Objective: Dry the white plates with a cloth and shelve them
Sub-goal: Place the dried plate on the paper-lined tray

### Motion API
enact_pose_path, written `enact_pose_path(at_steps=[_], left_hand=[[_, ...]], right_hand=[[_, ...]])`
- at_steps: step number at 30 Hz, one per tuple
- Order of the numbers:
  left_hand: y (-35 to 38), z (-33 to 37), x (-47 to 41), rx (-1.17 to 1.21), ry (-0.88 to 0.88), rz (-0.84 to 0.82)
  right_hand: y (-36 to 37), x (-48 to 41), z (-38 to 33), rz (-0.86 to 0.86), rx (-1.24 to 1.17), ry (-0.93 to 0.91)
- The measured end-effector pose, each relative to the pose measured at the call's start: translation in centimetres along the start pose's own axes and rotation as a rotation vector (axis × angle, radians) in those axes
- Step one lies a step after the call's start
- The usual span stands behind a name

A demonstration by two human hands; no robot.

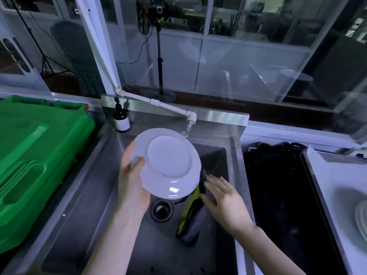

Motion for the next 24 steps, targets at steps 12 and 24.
enact_pose_path(at_steps=[12, 24], left_hand=[[0.4, 0.2, -1.5, 0.104, -0.102, 0.061], [4.7, 2.3, -1.5, -0.016, -0.185, -0.162]], right_hand=[[-3.9, -3.5, -3.5, 0.354, 0.048, -0.213], [-10.8, -5.7, -2.8, 0.429, -0.086, -0.07]])
Point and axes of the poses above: each hand's wrist, its own x-axis away from the middle knuckle, its own y-axis out of the palm, z = x × y, the point moved 8 cm from there along -x, towards the middle knuckle, and after that the axes turned 9 degrees about -x, right-handed, at the moved point
